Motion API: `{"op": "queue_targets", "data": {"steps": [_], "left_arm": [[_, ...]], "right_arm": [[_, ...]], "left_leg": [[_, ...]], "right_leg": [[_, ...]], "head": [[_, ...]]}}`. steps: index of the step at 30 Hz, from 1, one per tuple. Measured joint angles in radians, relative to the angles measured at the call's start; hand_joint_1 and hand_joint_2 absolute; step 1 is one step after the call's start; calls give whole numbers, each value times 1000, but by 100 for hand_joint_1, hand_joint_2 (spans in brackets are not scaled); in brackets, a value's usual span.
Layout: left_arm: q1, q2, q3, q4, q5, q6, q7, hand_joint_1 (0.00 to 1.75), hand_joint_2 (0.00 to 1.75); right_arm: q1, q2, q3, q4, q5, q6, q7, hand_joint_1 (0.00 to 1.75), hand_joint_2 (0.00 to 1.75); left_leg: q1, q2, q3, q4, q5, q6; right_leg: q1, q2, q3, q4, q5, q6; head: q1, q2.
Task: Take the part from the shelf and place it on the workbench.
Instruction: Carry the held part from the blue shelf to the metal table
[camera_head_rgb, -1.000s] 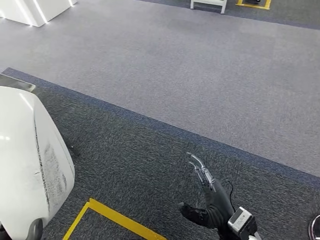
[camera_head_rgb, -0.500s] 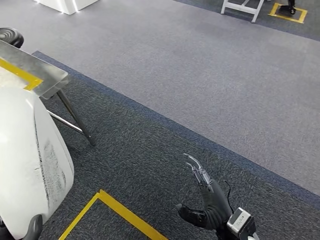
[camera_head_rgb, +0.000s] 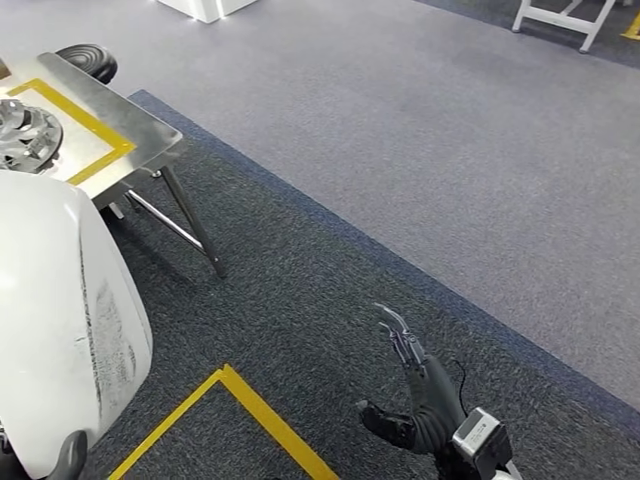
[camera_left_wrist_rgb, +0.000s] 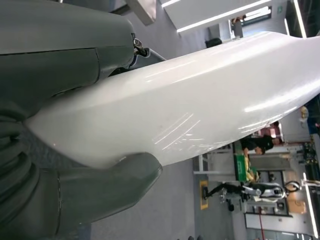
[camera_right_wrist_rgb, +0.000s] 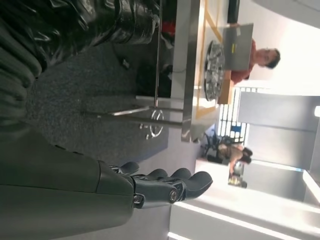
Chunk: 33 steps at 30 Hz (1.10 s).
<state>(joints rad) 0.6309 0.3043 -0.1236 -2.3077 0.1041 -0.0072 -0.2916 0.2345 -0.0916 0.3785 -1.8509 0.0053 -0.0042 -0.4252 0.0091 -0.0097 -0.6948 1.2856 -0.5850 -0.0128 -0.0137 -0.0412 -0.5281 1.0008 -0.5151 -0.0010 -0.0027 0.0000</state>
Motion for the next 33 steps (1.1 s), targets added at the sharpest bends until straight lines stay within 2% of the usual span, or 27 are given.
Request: {"op": "queue_targets", "data": {"steps": [1,2,3,5,7,8,10,11,12,13,14,15,16,17,18,19,21,22,23,25,27,28,29,30,31,32,33], "left_arm": [[0,1,0,1,0,0,0,175,175],[0,3,0,1,1,0,1,175,175],[-2,4,0,1,2,-1,1,175,175],[-5,7,0,2,5,-2,1,175,175],[-6,8,0,3,8,-3,1,175,175],[-5,7,0,3,10,-3,1,175,175],[-4,7,1,3,10,-2,1,175,175],[-4,6,1,2,8,-1,2,175,175],[-5,6,1,2,6,0,4,175,175],[-4,5,0,3,3,2,6,175,175],[-4,4,-1,3,-2,6,9,175,175],[-4,3,-3,3,-8,11,14,175,175],[-4,3,-8,3,-15,20,21,175,175],[-5,3,-15,2,-26,32,29,175,175],[-7,4,-25,2,-38,49,39,175,175],[-12,7,-39,2,-52,70,50,175,175],[-26,15,-77,2,-78,112,74,175,175],[-36,20,-98,2,-88,130,85,175,175],[-46,25,-118,2,-95,143,95,175,175],[-69,38,-152,2,-102,165,105,175,175],[-88,51,-175,3,-99,183,103,175,175],[-90,59,-181,4,-95,193,98,175,175],[-87,67,-186,3,-90,205,90,175,175],[-77,76,-187,2,-85,217,79,175,175],[-65,86,-187,0,-80,230,67,175,175],[-52,96,-186,-4,-76,243,56,175,175],[-40,105,-185,-9,-73,252,46,175,175]], "right_arm": [[0,0,0,0,0,0,0,0,175],[0,0,0,0,1,-1,0,0,175],[0,0,0,-1,1,-2,0,0,175],[-1,0,0,-2,1,-5,1,0,175],[-6,0,1,-3,1,-9,1,0,175],[-9,0,2,-3,1,-10,1,0,175],[-15,0,4,-3,1,-10,2,0,175],[-17,0,4,-4,0,-10,2,0,175],[-18,0,5,-4,0,-9,4,0,175],[-18,0,5,-3,0,-9,5,0,175],[-18,0,6,-3,-1,-7,6,0,175],[-18,0,7,-2,-2,-5,6,0,175],[-18,0,7,-2,-4,-3,5,0,175],[-16,0,6,-2,-7,-1,3,0,175],[-11,0,4,-2,-13,1,-3,0,175],[-4,-1,0,-4,-21,2,-11,0,175],[17,-1,-12,-8,-41,6,-32,0,175],[26,-1,-19,-11,-50,11,-41,0,175],[34,-1,-27,-13,-57,20,-48,0,175],[43,0,-42,-16,-60,41,-59,0,175],[50,1,-56,-17,-51,60,-63,0,175],[49,2,-60,-17,-43,67,-62,0,175],[46,4,-61,-17,-34,72,-59,0,175],[39,7,-60,-17,-26,75,-55,0,175],[31,10,-58,-17,-20,75,-51,0,175],[22,14,-54,-17,-16,74,-48,0,175],[13,17,-50,-17,-14,73,-46,0,175]], "left_leg": [[0,5,26,-51,33,2],[-1,19,62,-122,69,5],[-5,37,96,-188,91,10],[-13,62,129,-259,103,19],[-15,50,127,-265,100,28],[-13,41,127,-269,101,33],[-8,25,130,-275,106,45],[-6,18,130,-276,107,49],[-5,9,129,-276,108,52],[-5,0,129,-275,108,53],[-5,-11,129,-275,107,54],[-5,-22,130,-275,107,54],[-5,-34,132,-274,106,53],[-4,-45,134,-274,105,51],[-5,-56,134,-271,103,48],[-6,-68,132,-268,101,44],[-5,-90,125,-265,103,32],[-4,-101,121,-266,105,26],[-3,-103,119,-265,105,21],[-4,-68,101,-227,79,10],[-3,-19,50,-113,16,1],[-1,-8,20,-48,-12,-3],[1,-4,1,-3,-24,-5],[2,-2,-3,7,-17,-7],[2,1,13,-24,9,-7],[2,9,45,-87,47,-5],[-1,26,80,-155,76,-1]], "right_leg": [[0,-10,4,0,-3,1],[1,-19,9,0,-6,3],[4,-28,13,1,-10,7],[9,-44,17,2,-17,18],[11,-62,21,0,-20,27],[10,-58,21,3,-26,33],[7,-18,-2,55,-62,44],[6,10,-32,114,-92,47],[5,27,-68,184,-122,49],[4,35,-102,248,-142,51],[4,37,-126,285,-145,51],[3,39,-132,283,-126,52],[2,42,-120,243,-91,51],[1,53,-94,176,-48,50],[-1,72,-66,109,-17,47],[-3,89,-42,56,1,44],[-3,103,-21,16,2,37],[-4,94,-17,13,2,31],[-5,84,-15,10,5,25],[-8,62,-10,2,8,13],[-6,40,-8,0,6,4],[-5,29,-7,0,5,1],[-4,19,-7,1,3,1],[-4,10,-5,1,2,1],[-4,1,-2,1,-1,2],[-3,-7,3,1,-4,4],[-2,-16,8,1,-8,7]], "head": [[0,0],[0,0],[0,0],[1,0],[2,0],[3,0],[7,0],[9,0],[10,0],[11,0],[11,0],[11,0],[12,0],[12,0],[11,0],[11,0],[10,0],[10,0],[10,0],[3,0],[-5,0],[-6,0],[-6,0],[-6,0],[-6,0],[-6,0],[-6,0]]}}
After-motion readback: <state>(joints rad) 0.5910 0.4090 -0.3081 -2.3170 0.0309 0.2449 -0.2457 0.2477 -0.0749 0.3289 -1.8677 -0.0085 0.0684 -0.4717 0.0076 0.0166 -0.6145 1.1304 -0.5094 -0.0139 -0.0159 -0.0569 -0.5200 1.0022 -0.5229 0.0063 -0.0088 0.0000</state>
